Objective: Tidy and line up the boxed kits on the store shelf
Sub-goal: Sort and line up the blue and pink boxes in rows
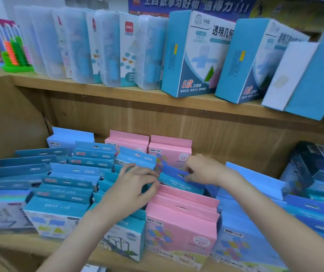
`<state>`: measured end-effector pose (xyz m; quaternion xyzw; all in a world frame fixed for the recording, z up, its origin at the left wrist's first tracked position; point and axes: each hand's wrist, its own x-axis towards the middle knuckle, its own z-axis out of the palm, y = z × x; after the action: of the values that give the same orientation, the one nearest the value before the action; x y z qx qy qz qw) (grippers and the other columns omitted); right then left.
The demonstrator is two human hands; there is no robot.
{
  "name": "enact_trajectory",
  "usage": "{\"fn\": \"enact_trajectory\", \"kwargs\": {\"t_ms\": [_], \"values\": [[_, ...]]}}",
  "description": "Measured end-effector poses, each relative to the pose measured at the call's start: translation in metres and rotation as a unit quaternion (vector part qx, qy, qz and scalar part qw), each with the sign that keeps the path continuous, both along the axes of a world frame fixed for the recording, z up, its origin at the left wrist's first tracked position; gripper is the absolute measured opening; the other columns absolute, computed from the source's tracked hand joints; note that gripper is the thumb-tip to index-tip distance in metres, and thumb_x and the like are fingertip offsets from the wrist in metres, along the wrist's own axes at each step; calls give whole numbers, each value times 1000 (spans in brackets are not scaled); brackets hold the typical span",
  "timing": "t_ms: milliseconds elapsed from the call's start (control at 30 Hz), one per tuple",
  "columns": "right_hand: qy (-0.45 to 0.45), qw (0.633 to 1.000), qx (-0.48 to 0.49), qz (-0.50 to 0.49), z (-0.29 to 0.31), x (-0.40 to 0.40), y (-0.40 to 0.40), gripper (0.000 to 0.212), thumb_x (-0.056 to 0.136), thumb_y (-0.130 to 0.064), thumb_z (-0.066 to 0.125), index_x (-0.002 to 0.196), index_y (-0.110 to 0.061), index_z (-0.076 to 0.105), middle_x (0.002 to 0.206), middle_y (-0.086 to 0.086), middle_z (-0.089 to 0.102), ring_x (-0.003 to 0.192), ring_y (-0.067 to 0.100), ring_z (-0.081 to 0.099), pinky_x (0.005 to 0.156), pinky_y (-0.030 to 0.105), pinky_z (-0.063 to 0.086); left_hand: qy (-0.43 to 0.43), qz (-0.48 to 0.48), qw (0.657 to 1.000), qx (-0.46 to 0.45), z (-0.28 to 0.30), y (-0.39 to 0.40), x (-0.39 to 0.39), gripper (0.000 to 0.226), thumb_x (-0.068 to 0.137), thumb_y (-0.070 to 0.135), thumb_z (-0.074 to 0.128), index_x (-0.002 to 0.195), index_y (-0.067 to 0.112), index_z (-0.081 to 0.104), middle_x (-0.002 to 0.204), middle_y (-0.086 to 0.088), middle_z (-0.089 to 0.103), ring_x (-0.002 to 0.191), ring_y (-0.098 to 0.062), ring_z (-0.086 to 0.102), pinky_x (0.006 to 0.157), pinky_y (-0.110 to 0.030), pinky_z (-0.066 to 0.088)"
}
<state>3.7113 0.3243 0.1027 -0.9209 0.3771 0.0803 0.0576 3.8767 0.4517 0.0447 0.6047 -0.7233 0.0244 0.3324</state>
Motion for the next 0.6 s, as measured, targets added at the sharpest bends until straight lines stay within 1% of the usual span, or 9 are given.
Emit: {"fn": "enact_trajectory", "kwargs": {"t_ms": [67,133,200,300,367,433,500,533,600], "values": [[-26,998,-62,-8,3,-3,3,22,91,-26,49,73,-15,45,95,10,57,89,29,55,65,29,32,-2,-1,1000,9,1,1,0,49,84,48,29,89,25,72,104,18,63,100,2,50,100,-23,16],[-93,991,-95,-28,12,-11,4,18,95,-29,44,86,-16,52,105,11,61,101,33,56,67,32,35,-8,-3,1000,16,1,0,0,49,84,47,29,90,24,72,106,17,63,101,1,49,98,-22,16],[-168,981,-91,-35,26,-22,4,16,95,-28,43,92,-17,55,100,9,63,98,33,56,70,36,40,-18,-5,1000,12,0,-2,0,46,86,44,30,90,23,71,105,14,65,98,-1,52,95,-22,20],[-285,954,-95,-18,46,-36,5,18,95,-22,45,77,-23,48,78,2,56,82,28,53,70,39,43,-30,-6,1000,3,-1,-4,0,40,88,40,33,90,22,69,100,14,65,93,2,48,88,-18,20],[-331,936,-118,-3,55,-40,5,19,94,-19,48,75,-21,47,76,1,54,77,25,50,68,37,39,-19,-15,1000,6,-2,-7,3,39,87,40,35,90,22,69,99,14,65,93,2,48,87,-21,23],[-343,932,-115,5,61,-42,5,17,93,-16,49,76,-18,51,76,2,56,75,23,49,64,34,32,11,-23,1000,15,1,-9,5,37,86,41,37,92,22,68,100,14,64,96,-2,53,90,-31,33],[-331,938,-104,4,61,-42,4,18,94,-17,49,76,-19,51,75,0,55,74,20,47,62,32,29,48,-10,999,8,6,-7,11,38,86,41,38,93,20,68,100,14,64,97,-9,58,91,-41,42],[-322,941,-102,3,59,-40,4,18,94,-18,49,76,-20,50,74,-1,54,74,20,47,63,32,31,58,9,998,-2,9,-4,15,39,85,42,37,93,20,68,100,15,63,98,-10,59,92,-41,42],[-300,948,-102,5,53,-36,3,16,94,-19,48,79,-19,52,77,0,56,76,23,49,66,34,36,70,49,996,-12,15,4,27,40,84,43,37,94,20,68,99,17,60,99,-7,57,94,-31,40]]}}
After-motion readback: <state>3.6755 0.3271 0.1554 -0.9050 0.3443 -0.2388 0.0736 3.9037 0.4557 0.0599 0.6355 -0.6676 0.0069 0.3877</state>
